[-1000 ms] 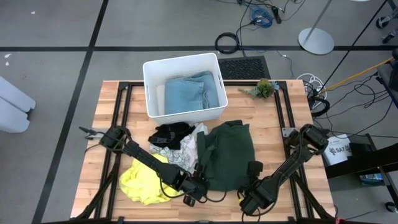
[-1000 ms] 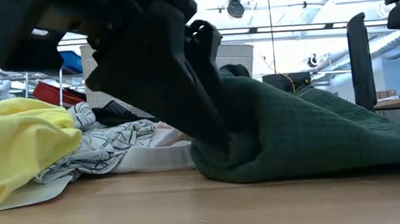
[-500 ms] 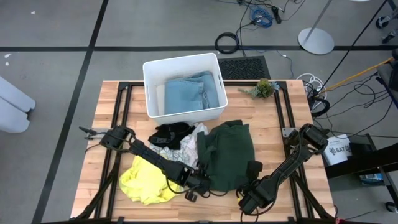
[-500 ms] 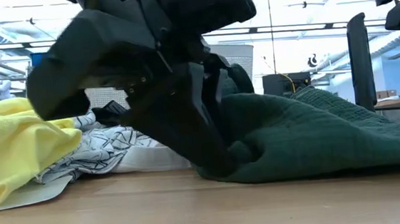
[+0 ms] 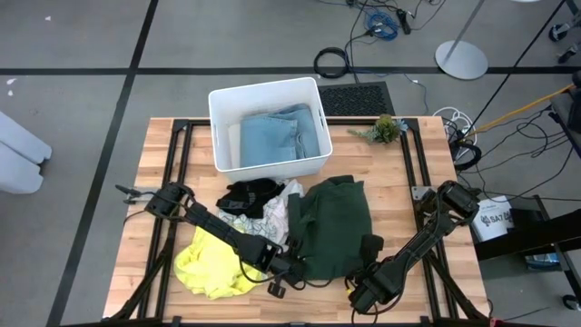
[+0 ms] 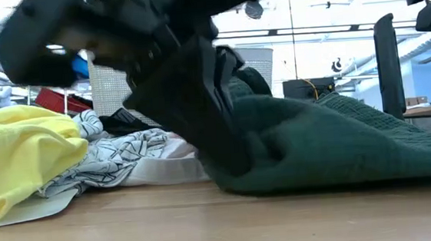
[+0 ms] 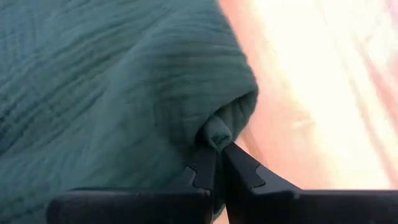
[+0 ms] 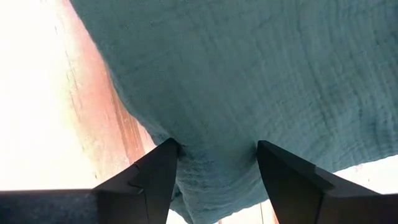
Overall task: Fold laundry
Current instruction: Fold the green polo shirt
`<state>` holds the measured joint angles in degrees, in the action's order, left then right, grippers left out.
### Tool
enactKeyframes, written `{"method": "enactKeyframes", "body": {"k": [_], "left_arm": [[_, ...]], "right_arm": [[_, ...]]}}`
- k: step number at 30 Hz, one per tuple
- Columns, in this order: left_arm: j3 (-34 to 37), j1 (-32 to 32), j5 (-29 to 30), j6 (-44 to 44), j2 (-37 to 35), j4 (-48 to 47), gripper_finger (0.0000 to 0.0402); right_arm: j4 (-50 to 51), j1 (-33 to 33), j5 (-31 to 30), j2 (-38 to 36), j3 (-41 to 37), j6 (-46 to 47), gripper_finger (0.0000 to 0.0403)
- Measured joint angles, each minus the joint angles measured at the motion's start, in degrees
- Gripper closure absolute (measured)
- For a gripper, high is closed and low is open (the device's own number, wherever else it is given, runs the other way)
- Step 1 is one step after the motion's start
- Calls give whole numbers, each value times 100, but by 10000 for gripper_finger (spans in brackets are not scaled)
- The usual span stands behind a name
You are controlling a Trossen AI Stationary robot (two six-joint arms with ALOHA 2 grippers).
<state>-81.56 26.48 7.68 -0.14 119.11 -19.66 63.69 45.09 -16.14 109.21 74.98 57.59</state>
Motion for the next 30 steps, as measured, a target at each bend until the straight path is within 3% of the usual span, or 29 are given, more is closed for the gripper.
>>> {"method": "enactKeyframes", "body": {"k": [5,13,16,21,25,30], "left_arm": [[-2,179,214,1,-151,-128,384],[-2,321,1146,44,-645,-179,384],[-2,310,1320,42,-660,-188,384],[-2,211,1903,-57,-660,-223,384],[0,-13,2490,325,-701,-132,384],[-2,-440,2567,795,-739,200,384]], "right_arm": [[-14,31,-2,0,0,-380,195],[-53,-35,-4,9,0,-878,204],[-51,-124,-17,9,0,-880,246],[-22,-180,-24,10,0,-898,383],[490,-189,-53,5,2,-327,394],[1309,-42,-366,-65,2,1128,400]]}}
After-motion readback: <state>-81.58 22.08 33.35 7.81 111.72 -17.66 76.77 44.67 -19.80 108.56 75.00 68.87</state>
